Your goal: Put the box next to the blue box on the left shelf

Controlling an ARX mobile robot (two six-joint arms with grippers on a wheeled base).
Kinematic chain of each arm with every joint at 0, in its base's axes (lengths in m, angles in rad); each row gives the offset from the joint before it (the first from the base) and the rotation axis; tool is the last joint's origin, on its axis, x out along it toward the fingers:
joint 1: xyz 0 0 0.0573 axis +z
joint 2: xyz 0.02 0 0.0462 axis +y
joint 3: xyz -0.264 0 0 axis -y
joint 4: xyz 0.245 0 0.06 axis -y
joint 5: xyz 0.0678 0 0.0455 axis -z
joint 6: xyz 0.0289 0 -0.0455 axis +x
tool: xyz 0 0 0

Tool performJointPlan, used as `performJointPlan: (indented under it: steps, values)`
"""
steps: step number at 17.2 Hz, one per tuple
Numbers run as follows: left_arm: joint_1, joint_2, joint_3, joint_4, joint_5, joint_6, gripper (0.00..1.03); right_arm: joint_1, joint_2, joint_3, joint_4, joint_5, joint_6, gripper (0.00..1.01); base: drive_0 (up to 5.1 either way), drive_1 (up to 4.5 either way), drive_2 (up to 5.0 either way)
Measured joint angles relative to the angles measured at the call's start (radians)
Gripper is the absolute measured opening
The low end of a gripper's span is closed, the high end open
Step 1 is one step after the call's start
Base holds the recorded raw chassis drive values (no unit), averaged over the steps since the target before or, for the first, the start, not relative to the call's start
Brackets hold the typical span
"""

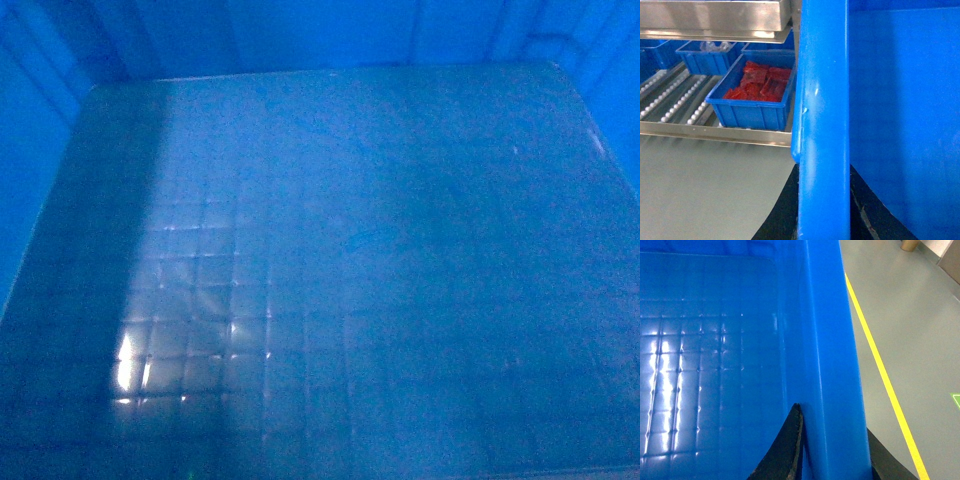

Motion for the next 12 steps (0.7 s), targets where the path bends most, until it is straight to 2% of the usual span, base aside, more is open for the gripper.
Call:
performJointPlan:
  steps: [12]
  values:
    - [0.0,0.0,0.0,0.002,-0.001,0.0,0.12,0.0,0.0,0.0,0.004,0.0,-0.001,0.16,0.0,4.01,-4.0]
